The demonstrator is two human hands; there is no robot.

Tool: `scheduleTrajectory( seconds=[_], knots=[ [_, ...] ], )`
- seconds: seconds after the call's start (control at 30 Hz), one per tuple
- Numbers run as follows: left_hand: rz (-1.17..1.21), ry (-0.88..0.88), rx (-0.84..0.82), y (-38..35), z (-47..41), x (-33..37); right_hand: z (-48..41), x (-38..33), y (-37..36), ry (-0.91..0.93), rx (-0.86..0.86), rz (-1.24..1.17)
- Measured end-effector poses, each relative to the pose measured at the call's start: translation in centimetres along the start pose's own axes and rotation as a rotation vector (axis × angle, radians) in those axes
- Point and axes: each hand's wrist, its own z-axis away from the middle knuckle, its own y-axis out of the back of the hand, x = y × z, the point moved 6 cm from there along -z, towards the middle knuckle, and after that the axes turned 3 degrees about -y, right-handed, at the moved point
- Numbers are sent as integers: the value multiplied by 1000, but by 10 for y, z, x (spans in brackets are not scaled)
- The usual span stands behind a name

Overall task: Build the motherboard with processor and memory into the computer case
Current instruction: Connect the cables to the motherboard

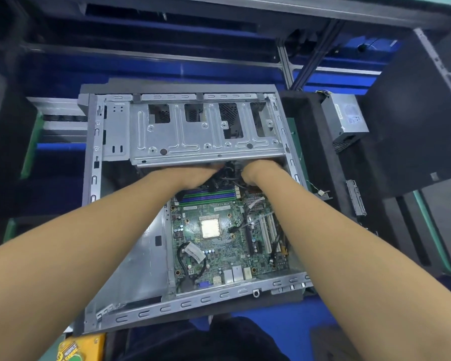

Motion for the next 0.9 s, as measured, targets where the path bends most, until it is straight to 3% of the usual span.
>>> scheduleTrajectory(
  seconds=[0.1,0.23,0.33,0.5,0.67,0.77,0.9],
  knots=[
    [-8,161,-281,-20,7,-3,-1,3,1,-22,-20,-74],
    [50,240,-331,-19,10,-8,10,8,1,15,16,-227],
    [162,191,-376,-17,11,-13,26,7,0,95,121,-370],
    [7,116,-288,-8,13,-20,30,16,-11,185,185,-748],
    [-24,-102,-108,-2,21,-3,33,21,-13,238,177,-898],
    [-101,-34,-89,-2,21,-8,33,21,-14,236,136,-988],
    [-19,-84,-32,1,21,-4,31,20,-11,193,95,-939]
  ],
)
